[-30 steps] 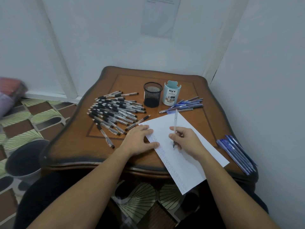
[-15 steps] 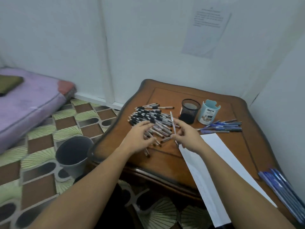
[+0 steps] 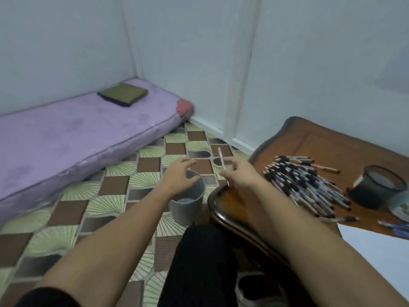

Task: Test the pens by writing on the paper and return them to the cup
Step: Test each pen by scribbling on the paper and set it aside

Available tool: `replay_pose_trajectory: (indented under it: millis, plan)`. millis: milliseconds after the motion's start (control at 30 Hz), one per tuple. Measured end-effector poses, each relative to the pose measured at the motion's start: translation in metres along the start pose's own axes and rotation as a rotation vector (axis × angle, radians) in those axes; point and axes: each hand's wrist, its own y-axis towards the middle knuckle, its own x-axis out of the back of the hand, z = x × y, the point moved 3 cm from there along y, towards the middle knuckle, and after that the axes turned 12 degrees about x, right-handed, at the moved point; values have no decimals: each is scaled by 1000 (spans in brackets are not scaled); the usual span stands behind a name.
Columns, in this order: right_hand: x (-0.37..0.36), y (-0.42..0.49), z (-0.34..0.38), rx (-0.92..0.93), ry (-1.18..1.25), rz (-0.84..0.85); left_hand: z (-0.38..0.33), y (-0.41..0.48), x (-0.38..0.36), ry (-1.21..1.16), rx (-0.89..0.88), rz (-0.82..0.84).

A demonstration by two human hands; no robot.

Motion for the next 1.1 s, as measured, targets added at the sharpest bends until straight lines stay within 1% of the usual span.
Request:
replay_pose_trajectory:
  millis: [133,200,333,433,567,700,833,900,1100]
  plan:
    - [-29,33,12,-42,31,6,20,6,13,-18,49,-43]
    - [-33,40,14,-39,-27,4,24,8,14,-24,63,-47]
    - [-28,32,16,11,-114,31,19,10,9,-44,59,-35]
    - [-9,16,12,40,-148,23,1,7,0,-57,26,-13]
    - [27,-14,1,52,-151,-48,-37,1,-13,-60,-74,15]
    - [69,-52,-17,40,-205,-140,-88,-5,-34,-75,-185,48]
    - [118,-101,-44,-37,-245,-236,-149,-19,-71,-59,-314,109]
    - [141,-127,-59,-71,-275,-258,-177,-28,-91,-55,-366,136]
    - [201,-218,-112,-241,-300,-392,-256,-71,-155,-29,-545,280]
